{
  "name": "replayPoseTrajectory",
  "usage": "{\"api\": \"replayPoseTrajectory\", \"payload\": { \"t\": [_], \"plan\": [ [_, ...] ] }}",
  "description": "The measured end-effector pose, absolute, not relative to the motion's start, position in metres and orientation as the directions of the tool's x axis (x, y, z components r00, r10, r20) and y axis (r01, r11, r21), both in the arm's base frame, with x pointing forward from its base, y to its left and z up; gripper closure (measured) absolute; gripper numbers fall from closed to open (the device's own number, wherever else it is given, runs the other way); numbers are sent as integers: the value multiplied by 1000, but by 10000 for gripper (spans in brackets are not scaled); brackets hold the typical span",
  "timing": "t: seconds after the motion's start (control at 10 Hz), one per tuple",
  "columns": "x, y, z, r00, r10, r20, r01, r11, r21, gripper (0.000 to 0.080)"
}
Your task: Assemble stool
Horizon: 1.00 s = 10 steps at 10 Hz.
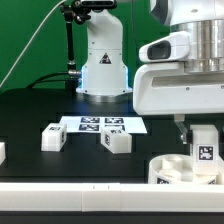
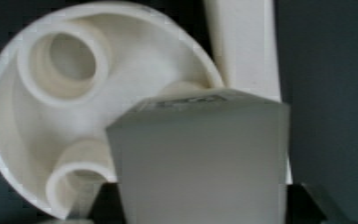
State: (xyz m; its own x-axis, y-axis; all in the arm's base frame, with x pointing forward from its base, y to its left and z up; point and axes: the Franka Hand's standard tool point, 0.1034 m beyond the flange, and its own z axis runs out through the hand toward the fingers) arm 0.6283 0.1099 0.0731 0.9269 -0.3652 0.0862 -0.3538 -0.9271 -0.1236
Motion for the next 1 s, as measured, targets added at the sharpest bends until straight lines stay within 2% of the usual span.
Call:
{"api": "replayPoseTrajectory", "payload": {
  "t": [0.2,0.4,0.6,1.0],
  "plan": [
    [627,111,73,854,-516,63,-505,-853,-135,456],
    [628,111,73,718,-696,27,-682,-711,-170,456],
    [628,111,73,651,-759,10,-746,-642,-174,456],
    [628,112,73,394,-917,-65,-908,-377,-180,456]
  ]
}}
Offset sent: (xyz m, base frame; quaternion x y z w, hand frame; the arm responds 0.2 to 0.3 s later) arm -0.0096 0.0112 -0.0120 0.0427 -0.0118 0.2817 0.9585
